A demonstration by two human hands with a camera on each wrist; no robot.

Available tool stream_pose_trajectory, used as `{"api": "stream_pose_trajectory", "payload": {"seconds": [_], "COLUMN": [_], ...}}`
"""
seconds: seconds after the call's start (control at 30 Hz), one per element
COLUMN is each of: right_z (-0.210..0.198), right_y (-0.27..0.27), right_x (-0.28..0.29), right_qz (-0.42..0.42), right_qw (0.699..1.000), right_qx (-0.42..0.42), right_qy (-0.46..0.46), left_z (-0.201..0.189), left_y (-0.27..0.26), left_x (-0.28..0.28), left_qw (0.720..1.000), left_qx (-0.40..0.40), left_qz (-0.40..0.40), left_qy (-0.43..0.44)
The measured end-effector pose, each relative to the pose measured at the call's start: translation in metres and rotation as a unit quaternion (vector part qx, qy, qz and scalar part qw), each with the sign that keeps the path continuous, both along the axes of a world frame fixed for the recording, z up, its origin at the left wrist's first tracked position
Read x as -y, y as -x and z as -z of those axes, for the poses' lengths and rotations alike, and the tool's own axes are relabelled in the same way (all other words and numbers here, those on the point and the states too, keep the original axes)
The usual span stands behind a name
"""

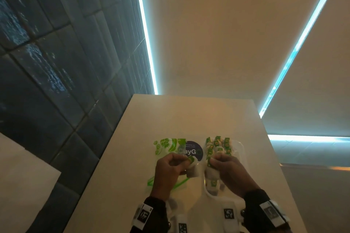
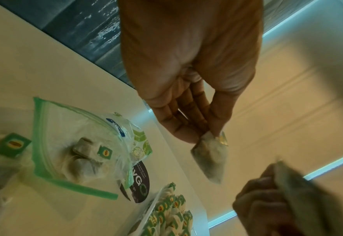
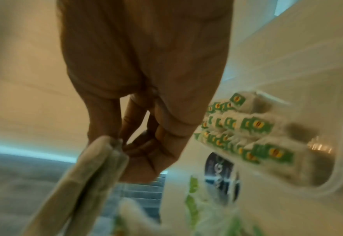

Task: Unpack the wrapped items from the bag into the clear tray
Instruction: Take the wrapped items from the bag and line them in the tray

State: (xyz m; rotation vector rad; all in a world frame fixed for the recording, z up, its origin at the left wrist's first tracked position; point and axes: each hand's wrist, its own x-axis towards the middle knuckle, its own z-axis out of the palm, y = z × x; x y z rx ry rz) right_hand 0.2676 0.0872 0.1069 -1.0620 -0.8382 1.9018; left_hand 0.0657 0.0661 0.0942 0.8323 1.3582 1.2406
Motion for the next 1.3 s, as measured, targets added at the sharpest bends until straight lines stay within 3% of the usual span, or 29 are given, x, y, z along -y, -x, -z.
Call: {"api": "stream_pose_trajectory", "payload": {"seconds": [0.1, 0.3, 0.67, 0.83, 0.97, 1.13, 1.2, 1.3], "right_z": [-0.014, -0.004, 0.0, 0.002, 0.006, 0.014, 0.022, 0.047], "right_y": [0.007, 0.036, 0.037, 0.034, 0.026, 0.015, 0.001, -0.041], "right_x": [-0.001, 0.002, 0.011, 0.018, 0.02, 0.021, 0.015, -0.002], "right_qz": [-0.034, 0.009, 0.067, 0.071, 0.016, 0.0, 0.052, 0.168], "right_qw": [0.999, 0.983, 0.983, 0.984, 0.989, 0.967, 0.954, 0.904], "right_qx": [-0.024, 0.178, 0.168, 0.152, 0.145, 0.253, 0.295, 0.393], "right_qy": [0.004, -0.052, -0.043, -0.056, -0.019, -0.029, -0.013, 0.009], "left_z": [0.003, 0.006, 0.011, 0.015, 0.019, 0.027, 0.031, 0.044], "left_y": [0.001, -0.004, -0.002, -0.006, -0.009, -0.02, -0.02, -0.003], "left_x": [-0.002, -0.002, 0.005, 0.005, 0.004, 0.006, 0.008, 0.017], "left_qw": [0.999, 0.998, 0.997, 0.994, 0.995, 0.989, 0.985, 0.961], "left_qx": [-0.035, -0.062, -0.05, -0.099, -0.098, -0.143, -0.163, -0.266], "left_qz": [-0.013, 0.022, 0.063, 0.042, 0.023, 0.045, 0.048, 0.067], "left_qy": [0.002, -0.002, -0.008, -0.01, -0.006, -0.018, -0.011, 0.024]}}
